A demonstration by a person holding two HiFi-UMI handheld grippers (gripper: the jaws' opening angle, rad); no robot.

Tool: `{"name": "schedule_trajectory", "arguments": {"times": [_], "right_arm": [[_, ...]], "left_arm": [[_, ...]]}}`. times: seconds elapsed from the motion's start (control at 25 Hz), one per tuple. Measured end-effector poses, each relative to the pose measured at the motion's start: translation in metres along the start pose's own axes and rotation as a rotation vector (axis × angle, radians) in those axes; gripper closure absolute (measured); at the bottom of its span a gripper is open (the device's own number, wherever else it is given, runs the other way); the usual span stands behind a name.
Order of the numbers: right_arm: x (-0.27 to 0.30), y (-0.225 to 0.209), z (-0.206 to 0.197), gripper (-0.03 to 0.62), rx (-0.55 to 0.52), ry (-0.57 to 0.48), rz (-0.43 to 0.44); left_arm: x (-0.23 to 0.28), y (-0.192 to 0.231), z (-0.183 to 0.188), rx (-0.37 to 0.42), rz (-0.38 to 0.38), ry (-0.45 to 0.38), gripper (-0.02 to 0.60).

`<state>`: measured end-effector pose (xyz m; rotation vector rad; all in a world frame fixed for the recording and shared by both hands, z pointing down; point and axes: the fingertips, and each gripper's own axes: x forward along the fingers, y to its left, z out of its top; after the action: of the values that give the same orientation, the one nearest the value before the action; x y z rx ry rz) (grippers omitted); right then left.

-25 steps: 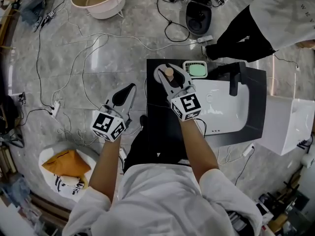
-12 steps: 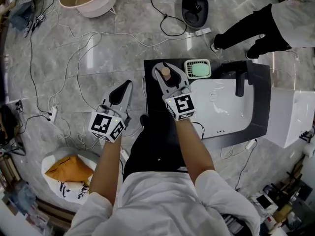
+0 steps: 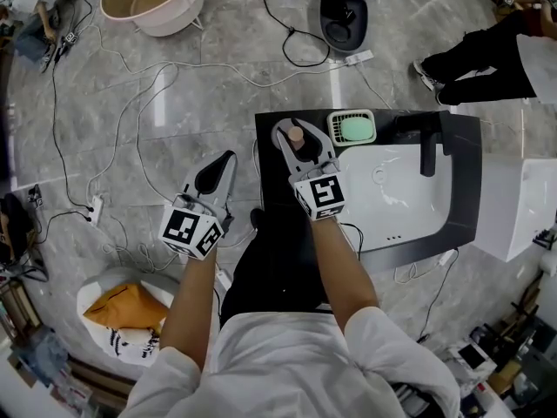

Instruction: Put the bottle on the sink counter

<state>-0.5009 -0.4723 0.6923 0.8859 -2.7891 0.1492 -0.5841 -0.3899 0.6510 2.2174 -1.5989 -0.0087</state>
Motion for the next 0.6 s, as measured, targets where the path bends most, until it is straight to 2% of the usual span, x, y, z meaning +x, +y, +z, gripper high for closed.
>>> {"name": "schedule_trajectory", "arguments": {"times": [0.6], "right_arm": [[0.0063, 0.0003, -0.0025, 0.467, -0.044, 0.048, -0.008]], "left_arm": [[0.0007, -0.0053, -0.002, -0.012, -0.013, -0.001, 0.565]]}}
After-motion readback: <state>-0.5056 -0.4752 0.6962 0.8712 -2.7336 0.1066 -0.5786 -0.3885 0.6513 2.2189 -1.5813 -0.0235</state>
